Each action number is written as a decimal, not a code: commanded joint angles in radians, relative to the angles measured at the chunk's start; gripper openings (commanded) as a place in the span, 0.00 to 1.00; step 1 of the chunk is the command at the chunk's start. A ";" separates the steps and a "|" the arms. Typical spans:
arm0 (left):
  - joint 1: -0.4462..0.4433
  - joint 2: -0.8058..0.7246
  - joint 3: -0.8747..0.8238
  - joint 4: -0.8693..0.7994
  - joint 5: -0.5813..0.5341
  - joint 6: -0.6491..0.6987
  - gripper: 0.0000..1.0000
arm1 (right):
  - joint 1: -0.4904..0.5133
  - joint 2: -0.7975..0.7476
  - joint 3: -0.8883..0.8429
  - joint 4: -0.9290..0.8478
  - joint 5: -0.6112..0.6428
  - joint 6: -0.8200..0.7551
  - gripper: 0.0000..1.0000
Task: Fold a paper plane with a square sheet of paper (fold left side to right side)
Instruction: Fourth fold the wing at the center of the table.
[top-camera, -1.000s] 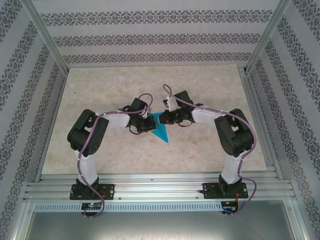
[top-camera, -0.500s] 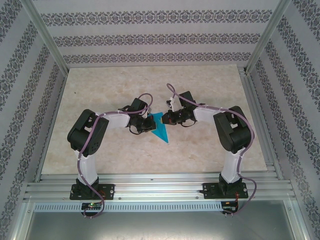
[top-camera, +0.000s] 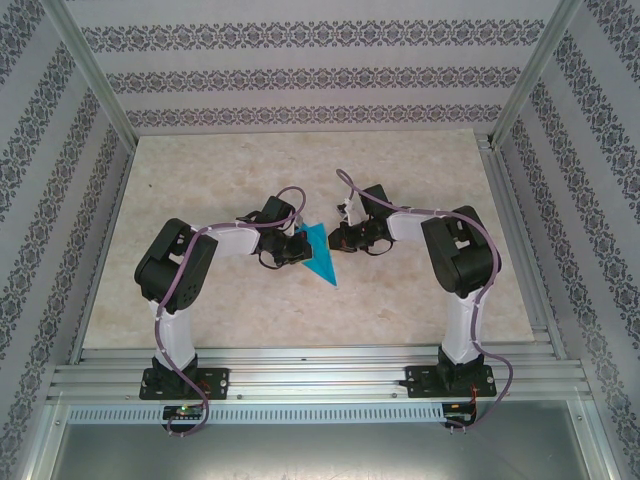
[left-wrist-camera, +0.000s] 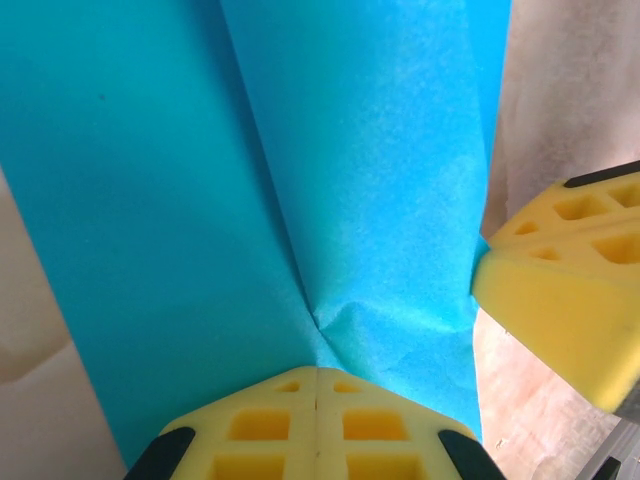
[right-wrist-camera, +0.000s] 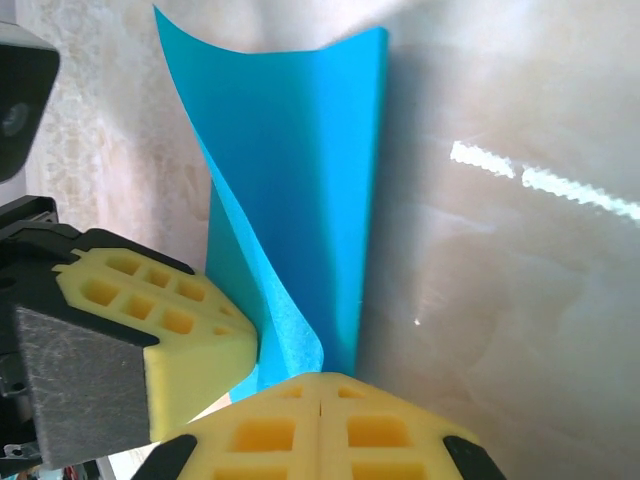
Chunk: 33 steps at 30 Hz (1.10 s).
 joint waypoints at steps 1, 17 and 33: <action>-0.016 0.048 -0.016 -0.043 -0.046 0.022 0.04 | -0.005 0.017 0.030 -0.009 0.000 -0.030 0.00; -0.016 0.053 -0.022 -0.033 -0.046 0.018 0.04 | -0.008 0.024 0.043 0.010 0.004 -0.009 0.00; -0.017 0.037 -0.013 -0.037 -0.037 0.018 0.04 | -0.005 0.054 0.049 -0.081 0.050 -0.037 0.00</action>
